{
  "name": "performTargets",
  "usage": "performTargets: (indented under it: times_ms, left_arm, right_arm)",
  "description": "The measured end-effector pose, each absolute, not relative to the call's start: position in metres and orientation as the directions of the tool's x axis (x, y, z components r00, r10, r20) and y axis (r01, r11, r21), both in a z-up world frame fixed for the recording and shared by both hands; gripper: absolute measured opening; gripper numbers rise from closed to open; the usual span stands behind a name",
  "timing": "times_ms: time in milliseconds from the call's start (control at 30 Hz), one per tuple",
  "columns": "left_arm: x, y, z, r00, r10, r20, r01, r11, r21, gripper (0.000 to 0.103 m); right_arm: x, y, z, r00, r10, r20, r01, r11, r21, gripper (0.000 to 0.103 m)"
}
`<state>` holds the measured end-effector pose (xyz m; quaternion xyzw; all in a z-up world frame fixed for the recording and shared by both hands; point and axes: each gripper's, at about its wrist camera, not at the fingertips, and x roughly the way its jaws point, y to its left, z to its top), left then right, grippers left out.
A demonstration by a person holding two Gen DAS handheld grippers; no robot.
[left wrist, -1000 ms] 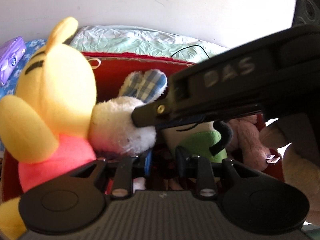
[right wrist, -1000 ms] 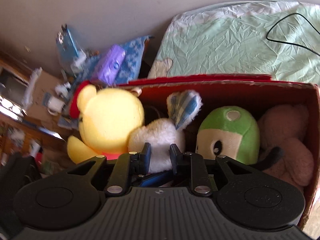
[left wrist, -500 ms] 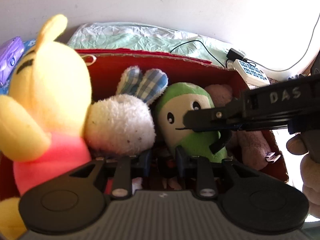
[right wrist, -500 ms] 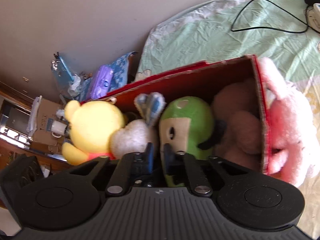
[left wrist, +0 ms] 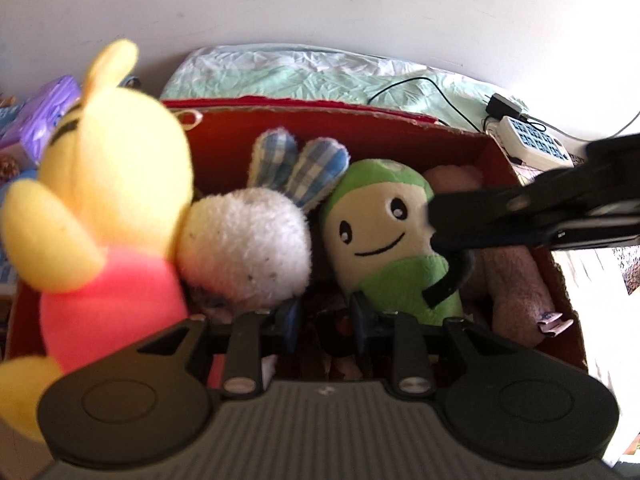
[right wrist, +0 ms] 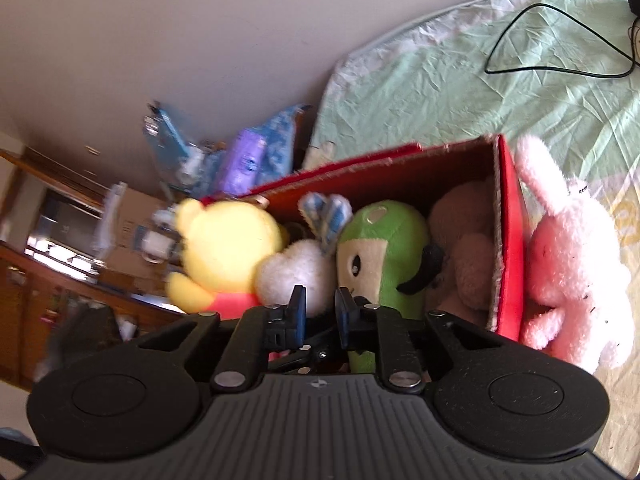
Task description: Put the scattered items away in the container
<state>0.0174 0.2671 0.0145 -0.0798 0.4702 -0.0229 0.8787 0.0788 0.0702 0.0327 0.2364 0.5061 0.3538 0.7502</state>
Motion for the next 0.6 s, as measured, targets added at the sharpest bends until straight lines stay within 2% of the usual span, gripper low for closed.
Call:
performTargets:
  times_ms: [100, 200, 233, 367, 500, 600]
  left_arm:
    - [0.012, 0.266, 0.02, 0.566, -0.104, -0.818, -0.044, 0.987, -0.156, 0.035]
    - [0.006, 0.268, 0.027, 0.594, -0.113, -0.796, -0.054, 0.982, -0.18, 0.052]
    - [0.007, 0.269, 0.028, 0.6, -0.111, -0.792, -0.064, 0.98, -0.186, 0.054]
    - [0.005, 0.269, 0.031, 0.606, -0.092, -0.79, -0.104, 0.976, -0.194, 0.054]
    - [0.007, 0.264, 0.037, 0.648, -0.025, -0.762, -0.12, 0.984, -0.135, 0.055]
    - [0.012, 0.27, 0.037, 0.642, -0.027, -0.767, -0.139, 0.979, -0.151, 0.051]
  right_arm:
    - [0.079, 0.049, 0.041, 0.237, 0.796, -0.556, -0.3, 0.605, 0.738, 0.022]
    - [0.077, 0.031, 0.046, 0.247, 0.798, -0.55, -0.31, 0.603, 0.735, 0.024]
    - [0.077, 0.024, 0.046, 0.248, 0.8, -0.546, -0.306, 0.6, 0.739, 0.024]
    - [0.076, 0.001, 0.042, 0.251, 0.806, -0.537, -0.293, 0.592, 0.751, 0.025]
    - [0.075, -0.016, 0.033, 0.244, 0.811, -0.532, -0.263, 0.584, 0.768, 0.026]
    - [0.073, -0.024, 0.026, 0.235, 0.814, -0.531, -0.247, 0.578, 0.778, 0.026]
